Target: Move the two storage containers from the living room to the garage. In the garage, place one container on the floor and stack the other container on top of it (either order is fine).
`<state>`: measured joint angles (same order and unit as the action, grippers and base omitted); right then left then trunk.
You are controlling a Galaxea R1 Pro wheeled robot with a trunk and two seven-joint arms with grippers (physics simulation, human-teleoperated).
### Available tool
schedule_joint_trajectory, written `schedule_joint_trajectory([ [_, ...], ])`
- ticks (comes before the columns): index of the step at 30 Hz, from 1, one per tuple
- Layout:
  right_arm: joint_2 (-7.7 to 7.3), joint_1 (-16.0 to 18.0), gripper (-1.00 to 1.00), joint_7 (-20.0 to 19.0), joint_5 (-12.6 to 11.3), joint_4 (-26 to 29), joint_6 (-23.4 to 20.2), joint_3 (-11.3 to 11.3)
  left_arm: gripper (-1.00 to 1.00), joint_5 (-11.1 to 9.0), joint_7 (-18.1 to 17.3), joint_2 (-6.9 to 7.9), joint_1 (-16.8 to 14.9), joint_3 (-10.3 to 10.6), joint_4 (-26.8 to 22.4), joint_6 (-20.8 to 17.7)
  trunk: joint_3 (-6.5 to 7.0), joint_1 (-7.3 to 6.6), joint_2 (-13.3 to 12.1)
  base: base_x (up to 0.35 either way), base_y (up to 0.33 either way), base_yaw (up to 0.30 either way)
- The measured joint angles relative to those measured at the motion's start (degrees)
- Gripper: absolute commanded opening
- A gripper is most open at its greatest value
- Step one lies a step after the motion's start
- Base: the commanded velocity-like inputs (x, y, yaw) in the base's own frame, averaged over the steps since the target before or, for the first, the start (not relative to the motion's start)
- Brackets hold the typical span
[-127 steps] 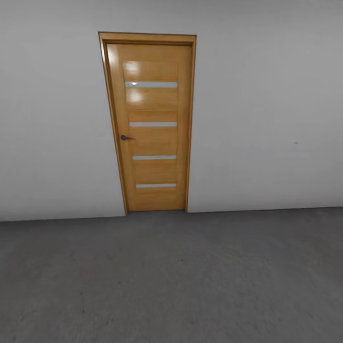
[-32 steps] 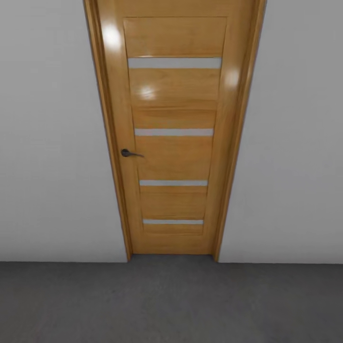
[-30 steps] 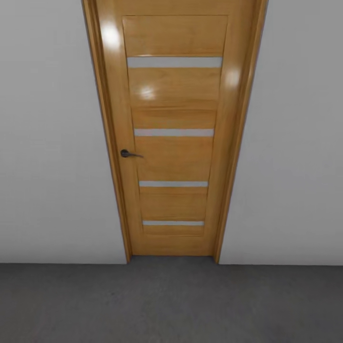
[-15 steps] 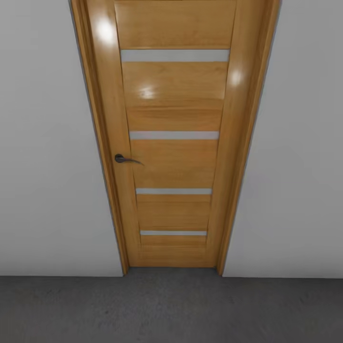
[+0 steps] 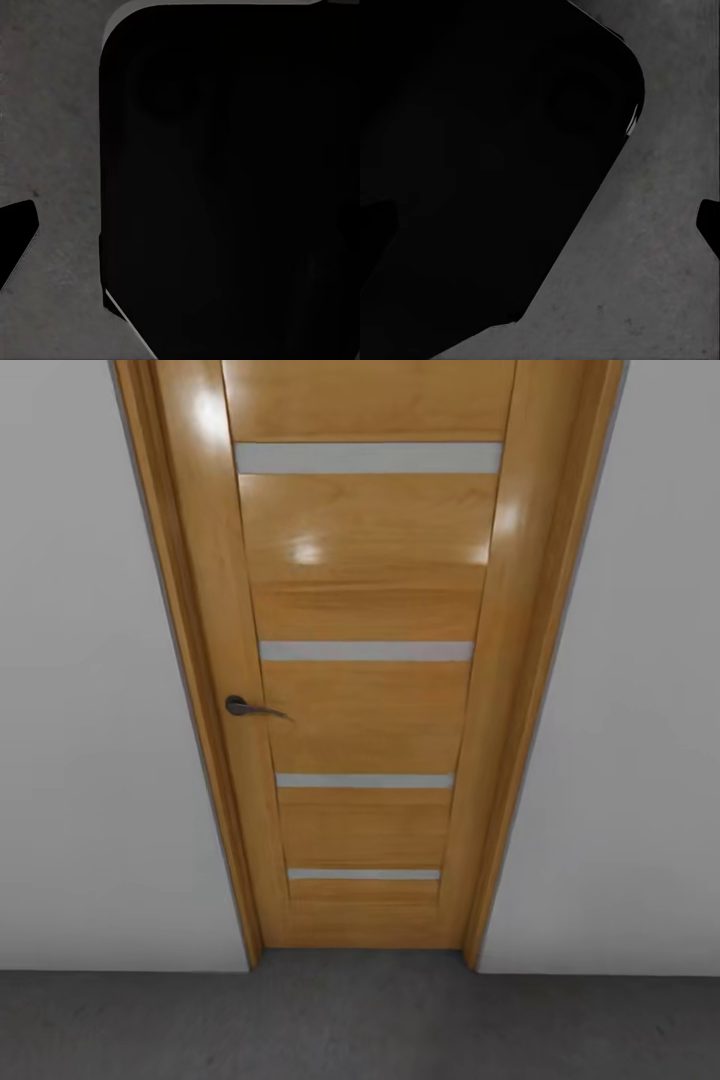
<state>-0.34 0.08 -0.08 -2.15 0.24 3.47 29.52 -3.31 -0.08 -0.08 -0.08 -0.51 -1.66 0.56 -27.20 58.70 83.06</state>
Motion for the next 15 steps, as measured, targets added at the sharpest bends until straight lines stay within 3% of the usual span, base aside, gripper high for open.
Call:
schedule_joint_trajectory([
  [15,0.09,0.0,1.0,0.0,0.0,0.0,0.0,0.0,1.0,0.0,0.0,0.0,0.0,0.0,0.0,0.0,0.0,0.0,0.0,0.323,0.0,0.0],
])
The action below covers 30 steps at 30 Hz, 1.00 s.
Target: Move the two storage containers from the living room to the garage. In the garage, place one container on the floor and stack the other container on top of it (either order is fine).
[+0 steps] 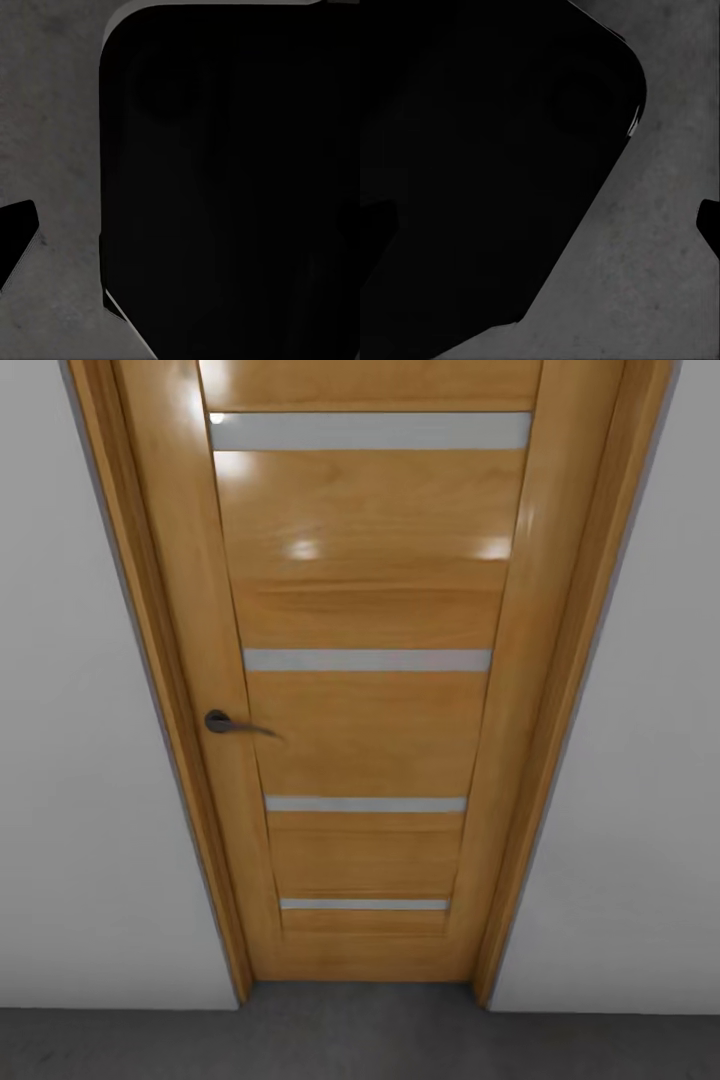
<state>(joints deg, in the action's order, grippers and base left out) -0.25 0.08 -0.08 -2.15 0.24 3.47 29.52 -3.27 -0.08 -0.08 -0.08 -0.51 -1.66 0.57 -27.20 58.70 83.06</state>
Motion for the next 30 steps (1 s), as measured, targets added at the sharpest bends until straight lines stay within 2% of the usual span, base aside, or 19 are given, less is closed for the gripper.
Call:
schedule_joint_trajectory([
  [6,0.07,0.0,1.0,0.0,0.0,0.0,0.0,0.1,1.0,0.0,0.0,0.0,0.0,0.0,-0.1,0.1,0.0,0.01,0.0,0.261,0.0,0.0],
  [30,0.05,0.0,1.0,0.0,0.0,0.0,0.0,0.0,1.0,0.0,0.0,0.02,0.0,0.0,-0.1,0.1,0.0,0.03,0.0,0.069,0.0,0.0],
])
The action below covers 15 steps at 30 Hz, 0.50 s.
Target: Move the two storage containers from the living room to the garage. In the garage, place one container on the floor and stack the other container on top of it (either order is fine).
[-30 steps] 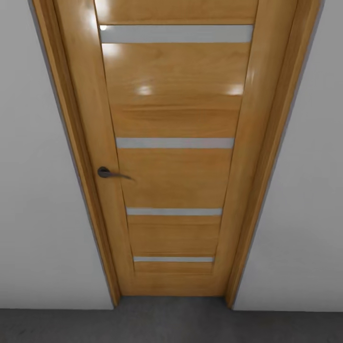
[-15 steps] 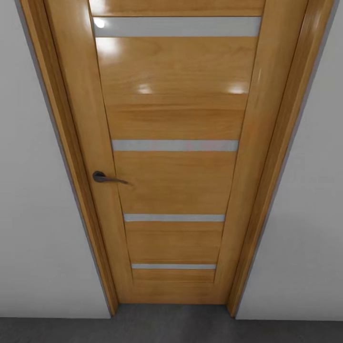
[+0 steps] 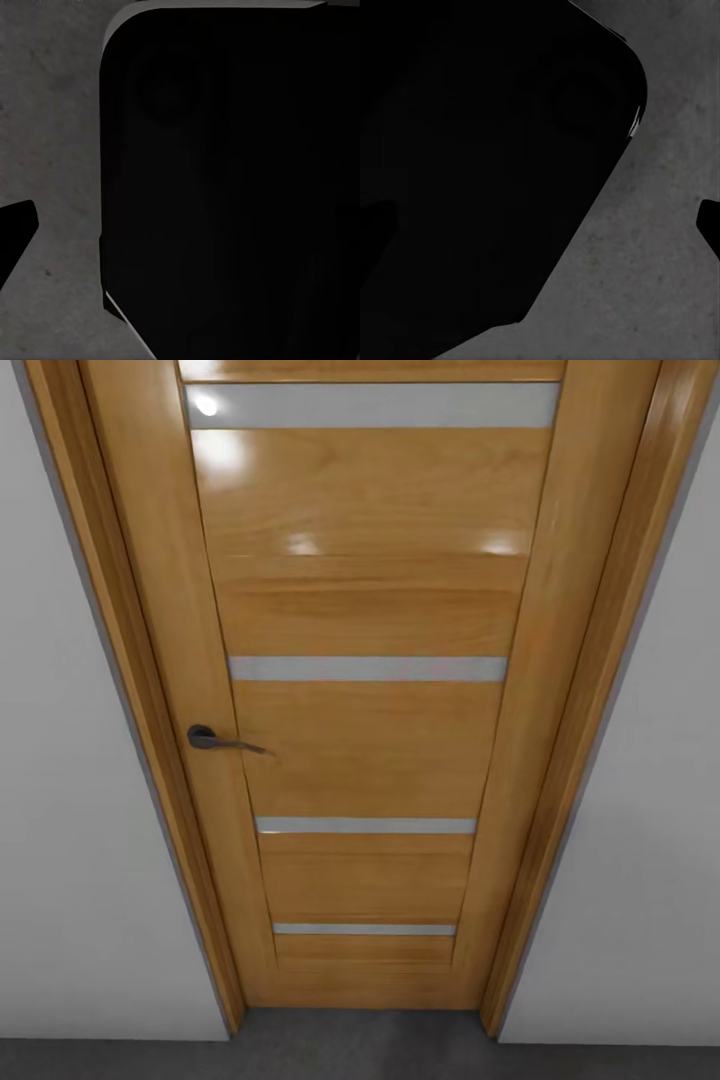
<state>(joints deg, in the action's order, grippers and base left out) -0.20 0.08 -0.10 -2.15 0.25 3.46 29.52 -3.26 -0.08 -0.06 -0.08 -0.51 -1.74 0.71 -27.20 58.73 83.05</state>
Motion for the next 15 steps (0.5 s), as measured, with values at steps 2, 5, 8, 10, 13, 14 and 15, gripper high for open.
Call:
schedule_joint_trajectory([
  [2,0.01,0.0,1.0,0.0,0.0,0.0,0.0,0.0,1.0,0.0,0.0,-0.01,0.0,0.0,0.0,0.0,0.0,0.0,0.0,0.006,0.0,0.0],
  [5,0.02,0.0,1.0,0.0,0.0,0.0,0.0,0.0,1.0,0.0,0.0,-0.02,0.0,0.0,0.0,0.0,0.0,0.0,0.0,0.002,0.0,0.0],
  [8,0.07,0.0,1.0,0.0,0.0,0.0,0.0,0.0,1.0,0.0,0.0,-0.02,0.0,0.0,0.0,0.0,0.0,0.0,0.0,0.0,0.0,0.0],
  [10,0.1,0.0,1.0,0.0,0.0,0.0,0.0,0.1,1.0,0.0,0.0,-0.02,0.0,0.0,0.0,0.0,0.0,0.0,0.0,0.0,0.0,0.0],
  [13,0.11,0.0,1.0,0.0,0.0,0.0,0.0,0.1,1.0,0.0,0.1,-0.02,0.0,0.0,0.0,0.0,0.0,0.0,0.0,0.0,0.0,0.0],
  [14,0.11,0.0,1.0,0.0,0.0,0.0,0.0,0.1,1.0,0.0,0.1,-0.02,0.0,0.0,0.0,0.0,0.0,0.0,0.0,0.0,0.0,0.0],
  [15,0.12,0.0,1.0,0.0,0.0,0.0,0.0,0.1,1.0,0.0,0.1,-0.02,0.0,0.0,0.0,0.0,0.0,0.0,0.0,0.0,0.0,0.0],
])
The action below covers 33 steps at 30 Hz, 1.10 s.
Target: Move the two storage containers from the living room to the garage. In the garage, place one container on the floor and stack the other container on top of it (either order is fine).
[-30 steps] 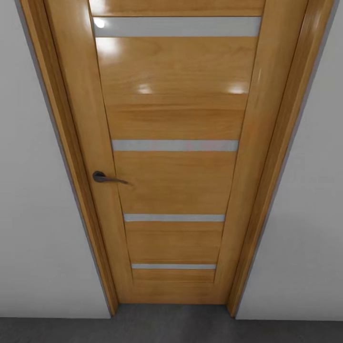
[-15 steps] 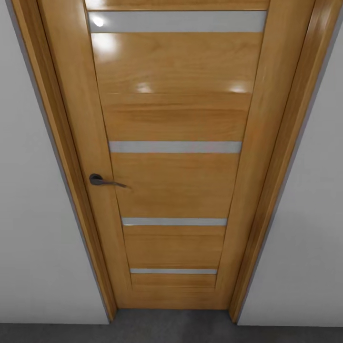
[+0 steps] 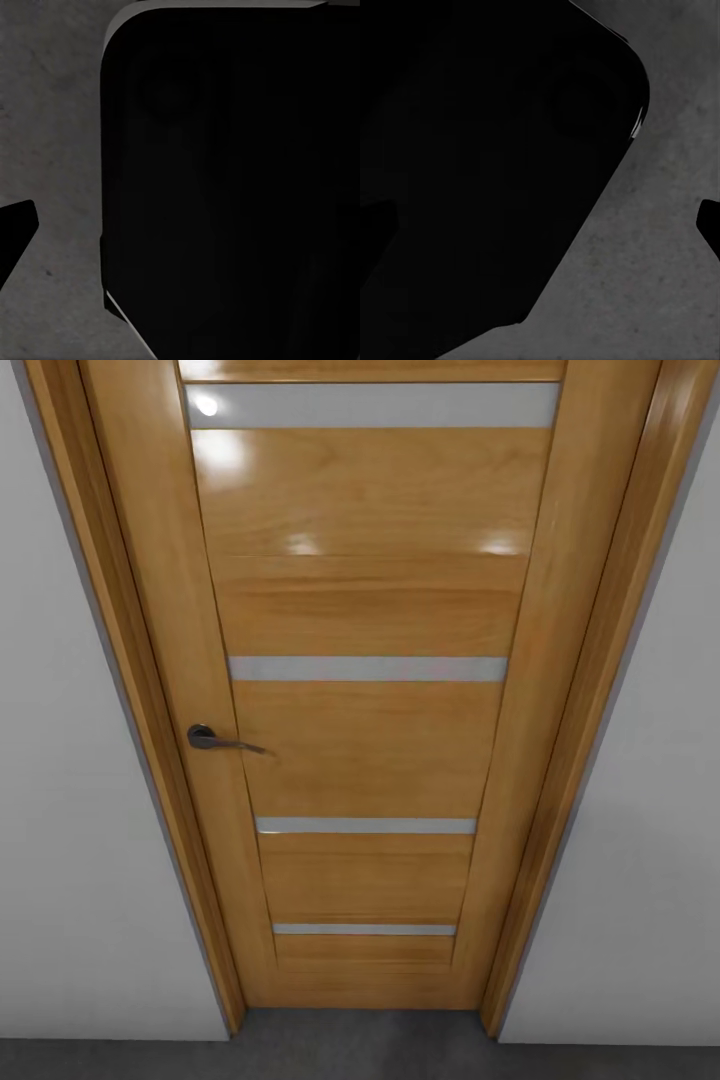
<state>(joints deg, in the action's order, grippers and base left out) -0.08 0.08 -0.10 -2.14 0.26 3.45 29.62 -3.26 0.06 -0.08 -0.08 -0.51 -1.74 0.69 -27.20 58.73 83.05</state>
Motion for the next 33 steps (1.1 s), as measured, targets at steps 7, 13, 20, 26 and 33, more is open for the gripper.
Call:
schedule_joint_trajectory([
  [7,-0.24,0.0,1.0,0.0,0.1,0.0,0.0,0.1,1.0,0.0,0.0,0.0,0.0,0.0,0.0,0.0,0.0,0.0,0.0,0.0,0.0,0.0],
  [13,-0.2,0.0,1.0,-0.1,0.3,0.0,0.0,0.1,1.0,0.0,0.0,0.0,0.0,0.0,0.0,0.0,0.0,0.0,0.0,0.0,0.0,0.0],
  [20,-0.16,0.0,1.0,-0.1,0.2,0.0,0.0,0.1,1.0,0.0,0.0,0.0,0.0,0.0,0.0,0.0,0.0,0.0,0.0,0.0,0.0,0.0],
  [26,-0.01,0.0,1.0,-0.1,0.3,0.0,0.0,0.1,1.0,0.0,0.0,0.0,0.0,-0.1,0.0,0.0,0.0,0.0,0.0,0.0,0.0,0.0],
  [33,-0.26,0.0,1.0,0.1,0.5,0.0,0.0,0.3,1.0,0.0,0.0,0.0,0.0,-0.1,0.0,0.0,0.0,0.0,0.0,0.0,0.0,0.0],
])
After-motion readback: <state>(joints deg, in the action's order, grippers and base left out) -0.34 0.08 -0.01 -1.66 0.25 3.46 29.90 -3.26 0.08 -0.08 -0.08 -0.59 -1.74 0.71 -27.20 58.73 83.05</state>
